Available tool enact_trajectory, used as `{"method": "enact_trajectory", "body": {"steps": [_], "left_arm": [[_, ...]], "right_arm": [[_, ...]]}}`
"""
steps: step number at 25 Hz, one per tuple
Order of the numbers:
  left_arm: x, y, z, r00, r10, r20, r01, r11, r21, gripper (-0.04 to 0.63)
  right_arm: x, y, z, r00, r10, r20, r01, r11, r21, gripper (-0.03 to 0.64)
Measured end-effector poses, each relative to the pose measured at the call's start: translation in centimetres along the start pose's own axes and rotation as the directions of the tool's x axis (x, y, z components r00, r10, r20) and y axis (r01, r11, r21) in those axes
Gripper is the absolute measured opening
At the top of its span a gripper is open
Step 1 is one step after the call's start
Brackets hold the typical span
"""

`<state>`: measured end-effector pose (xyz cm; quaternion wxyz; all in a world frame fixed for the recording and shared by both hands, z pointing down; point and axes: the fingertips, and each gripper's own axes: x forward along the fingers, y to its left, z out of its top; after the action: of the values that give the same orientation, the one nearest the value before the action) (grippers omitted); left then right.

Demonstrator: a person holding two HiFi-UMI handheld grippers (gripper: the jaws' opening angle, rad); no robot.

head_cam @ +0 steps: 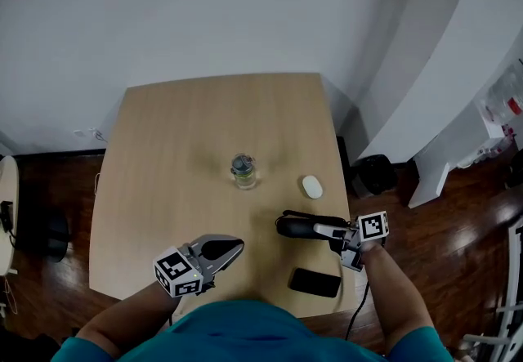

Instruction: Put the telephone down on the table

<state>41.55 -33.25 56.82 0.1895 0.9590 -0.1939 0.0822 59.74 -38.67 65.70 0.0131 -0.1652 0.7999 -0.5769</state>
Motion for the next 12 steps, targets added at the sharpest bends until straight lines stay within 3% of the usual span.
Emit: {"method": "enact_trajectory", "body": {"steps": [12], "left_arm": [[-0.4,0.7,-1.0,0.999,0.027,-0.021,-0.028,0.998,-0.052,0.005]], "right_arm": [[1.3,-5.8,-0.7,0.999,-0.01,-0.045,0.015,0.995,0.103,0.287]]}}
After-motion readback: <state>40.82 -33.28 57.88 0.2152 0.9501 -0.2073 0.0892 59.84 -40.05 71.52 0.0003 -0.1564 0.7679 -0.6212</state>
